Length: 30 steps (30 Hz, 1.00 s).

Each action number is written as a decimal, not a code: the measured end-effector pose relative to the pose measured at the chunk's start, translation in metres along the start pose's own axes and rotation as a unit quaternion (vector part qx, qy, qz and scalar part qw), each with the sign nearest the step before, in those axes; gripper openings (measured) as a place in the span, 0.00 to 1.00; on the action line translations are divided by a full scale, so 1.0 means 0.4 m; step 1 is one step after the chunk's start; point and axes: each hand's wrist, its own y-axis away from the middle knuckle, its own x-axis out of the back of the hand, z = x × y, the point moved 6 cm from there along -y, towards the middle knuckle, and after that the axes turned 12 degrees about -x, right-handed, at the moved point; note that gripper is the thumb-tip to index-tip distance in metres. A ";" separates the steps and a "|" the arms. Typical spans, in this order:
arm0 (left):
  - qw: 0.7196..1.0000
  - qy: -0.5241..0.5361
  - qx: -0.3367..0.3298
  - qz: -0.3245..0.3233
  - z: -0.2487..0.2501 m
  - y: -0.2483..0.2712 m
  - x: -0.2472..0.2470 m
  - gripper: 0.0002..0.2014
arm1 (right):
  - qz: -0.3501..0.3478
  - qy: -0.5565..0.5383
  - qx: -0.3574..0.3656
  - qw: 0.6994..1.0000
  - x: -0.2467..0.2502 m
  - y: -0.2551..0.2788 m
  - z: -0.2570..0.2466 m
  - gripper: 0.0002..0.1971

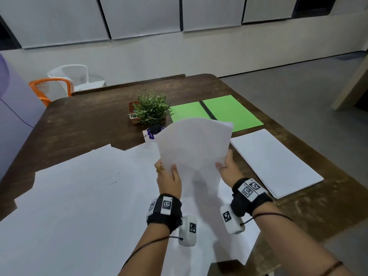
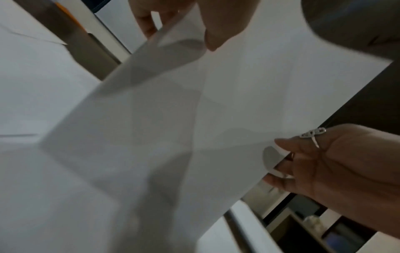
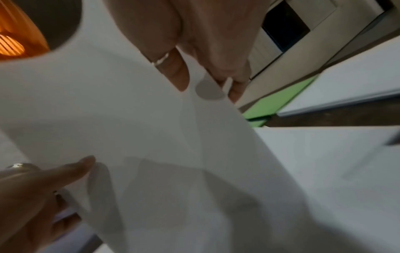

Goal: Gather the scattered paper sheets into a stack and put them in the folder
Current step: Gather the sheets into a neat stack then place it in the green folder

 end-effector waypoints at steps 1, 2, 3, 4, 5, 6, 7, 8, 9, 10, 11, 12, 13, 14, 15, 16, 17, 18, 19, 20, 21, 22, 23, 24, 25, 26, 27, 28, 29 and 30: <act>0.999 -0.021 0.026 -0.024 -0.029 0.011 -0.015 0.17 | -0.015 0.035 -0.031 0.999 -0.006 -0.008 0.032 0.22; 0.997 -0.041 0.050 -0.048 -0.055 0.020 -0.030 0.17 | -0.022 0.075 -0.057 0.995 -0.010 -0.020 0.066 0.21; 0.994 -0.057 0.070 -0.069 -0.073 0.027 -0.042 0.16 | -0.022 0.118 -0.078 0.990 -0.013 -0.034 0.094 0.20; 0.991 -0.067 0.085 -0.084 -0.083 0.031 -0.052 0.15 | -0.019 0.156 -0.091 0.983 -0.018 -0.045 0.115 0.19; 0.989 -0.068 0.097 -0.089 -0.088 0.032 -0.061 0.15 | -0.014 0.182 -0.100 0.978 -0.022 -0.055 0.131 0.19; 0.988 -0.065 0.104 -0.090 -0.089 0.031 -0.070 0.15 | -0.002 0.186 -0.105 0.977 -0.020 -0.064 0.141 0.18; 0.988 -0.067 0.103 -0.093 -0.083 0.029 -0.082 0.14 | 0.021 0.173 -0.108 0.979 -0.010 -0.071 0.145 0.17; 0.988 -0.070 0.097 -0.099 -0.074 0.025 -0.099 0.13 | 0.054 0.151 -0.105 0.981 0.011 -0.075 0.144 0.15; 0.987 -0.075 0.088 -0.108 -0.061 0.021 -0.118 0.13 | 0.091 0.127 -0.100 0.983 0.041 -0.080 0.141 0.12; 0.987 -0.074 0.083 -0.115 -0.048 0.016 -0.141 0.12 | 0.125 0.113 -0.094 0.981 0.078 -0.083 0.132 0.10; 0.986 -0.072 0.080 -0.124 -0.031 0.012 -0.168 0.12 | 0.156 0.110 -0.090 0.978 0.119 -0.087 0.125 0.09; 0.985 -0.071 0.076 -0.139 -0.015 0.008 -0.203 0.12 | 0.176 0.110 -0.086 0.974 0.163 -0.095 0.119 0.12; 0.982 -0.072 0.070 -0.163 0.007 0.006 -0.244 0.11 | 0.191 0.108 -0.082 0.972 0.207 -0.105 0.116 0.14; 0.977 -0.073 0.068 -0.188 0.030 0.007 -0.291 0.10 | 0.206 0.107 -0.080 0.969 0.256 -0.116 0.112 0.17; 0.971 -0.078 0.068 -0.214 0.055 0.009 -0.339 0.09 | 0.222 0.108 -0.083 0.965 0.309 -0.127 0.111 0.20; 0.966 -0.077 0.079 -0.234 0.074 0.015 -0.389 0.08 | 0.234 0.115 -0.091 0.961 0.365 -0.137 0.114 0.22; 0.963 -0.064 0.098 -0.242 0.093 0.025 -0.434 0.13 | 0.240 0.126 -0.099 0.957 0.420 -0.149 0.124 0.23; 0.956 -0.056 0.123 -0.261 0.106 0.040 -0.481 0.19 | 0.243 0.137 -0.108 0.954 0.474 -0.160 0.138 0.24; 0.948 -0.056 0.137 -0.282 0.119 0.055 -0.526 0.22 | 0.243 0.144 -0.119 0.952 0.525 -0.175 0.158 0.25; 0.940 -0.062 0.144 -0.302 0.126 0.071 -0.572 0.23 | 0.239 0.149 -0.132 0.950 0.571 -0.191 0.180 0.26; 0.936 -0.065 0.146 -0.314 0.129 0.085 -0.615 0.22 | 0.235 0.157 -0.143 0.949 0.612 -0.207 0.203 0.26; 0.933 -0.065 0.155 -0.319 0.130 0.098 -0.654 0.21 | 0.232 0.169 -0.150 0.946 0.646 -0.220 0.224 0.27; 0.930 -0.068 0.164 -0.323 0.132 0.112 -0.691 0.21 | 0.229 0.179 -0.154 0.944 0.676 -0.234 0.243 0.26; 0.926 -0.076 0.171 -0.328 0.132 0.126 -0.726 0.22 | 0.226 0.189 -0.156 0.943 0.702 -0.248 0.262 0.26; 0.924 -0.083 0.172 -0.330 0.134 0.137 -0.758 0.22 | 0.223 0.199 -0.158 0.941 0.725 -0.264 0.280 0.25; 0.923 -0.092 0.170 -0.332 0.134 0.146 -0.786 0.22 | 0.220 0.211 -0.159 0.939 0.744 -0.280 0.298 0.25; 0.924 -0.101 0.162 -0.332 0.134 0.153 -0.810 0.21 | 0.217 0.226 -0.157 0.937 0.759 -0.297 0.314 0.24; 0.923 -0.110 0.156 -0.333 0.133 0.158 -0.832 0.21 | 0.214 0.243 -0.152 0.934 0.772 -0.312 0.327 0.23; 0.921 -0.118 0.157 -0.337 0.131 0.162 -0.850 0.20 | 0.209 0.258 -0.146 0.932 0.781 -0.326 0.339 0.22; 0.917 -0.126 0.161 -0.342 0.129 0.166 -0.865 0.20 | 0.201 0.270 -0.145 0.930 0.786 -0.337 0.350 0.21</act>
